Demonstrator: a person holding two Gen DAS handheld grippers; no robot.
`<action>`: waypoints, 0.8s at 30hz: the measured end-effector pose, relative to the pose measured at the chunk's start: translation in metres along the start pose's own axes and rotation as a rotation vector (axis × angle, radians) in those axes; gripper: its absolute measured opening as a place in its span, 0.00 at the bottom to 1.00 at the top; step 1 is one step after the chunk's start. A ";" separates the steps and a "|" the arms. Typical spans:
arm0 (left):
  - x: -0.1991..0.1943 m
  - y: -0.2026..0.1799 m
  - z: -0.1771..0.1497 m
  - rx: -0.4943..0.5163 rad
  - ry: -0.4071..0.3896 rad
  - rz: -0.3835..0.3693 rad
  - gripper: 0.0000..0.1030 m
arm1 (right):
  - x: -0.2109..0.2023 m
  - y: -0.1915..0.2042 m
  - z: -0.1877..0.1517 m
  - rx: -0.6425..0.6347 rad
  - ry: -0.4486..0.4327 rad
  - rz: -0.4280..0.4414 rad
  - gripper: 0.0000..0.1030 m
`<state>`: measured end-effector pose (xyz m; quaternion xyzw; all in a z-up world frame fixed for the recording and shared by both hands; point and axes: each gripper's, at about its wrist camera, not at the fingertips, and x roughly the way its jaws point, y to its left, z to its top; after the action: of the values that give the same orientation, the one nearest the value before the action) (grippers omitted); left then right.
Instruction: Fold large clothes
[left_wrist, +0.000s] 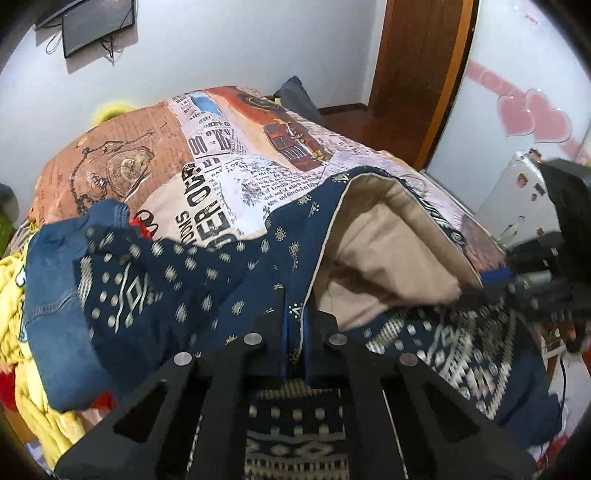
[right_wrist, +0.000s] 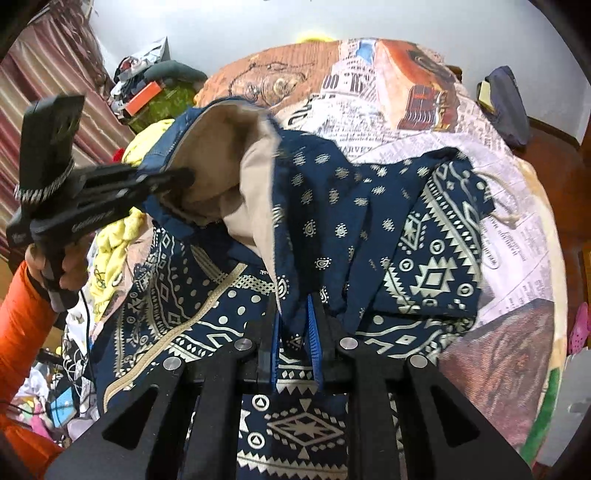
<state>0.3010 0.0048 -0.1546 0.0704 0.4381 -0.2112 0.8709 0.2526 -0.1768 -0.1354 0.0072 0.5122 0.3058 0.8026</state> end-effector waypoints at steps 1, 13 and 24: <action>-0.006 0.000 -0.007 0.006 -0.003 -0.006 0.05 | -0.003 0.000 -0.001 0.002 -0.009 -0.001 0.15; -0.014 -0.010 -0.079 0.068 0.061 0.011 0.05 | -0.024 0.023 -0.003 -0.048 -0.050 -0.023 0.19; -0.041 0.006 -0.101 -0.035 0.069 0.000 0.08 | -0.039 0.034 0.000 -0.064 -0.118 -0.048 0.31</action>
<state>0.2079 0.0538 -0.1834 0.0626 0.4715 -0.2008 0.8564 0.2250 -0.1685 -0.0924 -0.0129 0.4539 0.3017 0.8383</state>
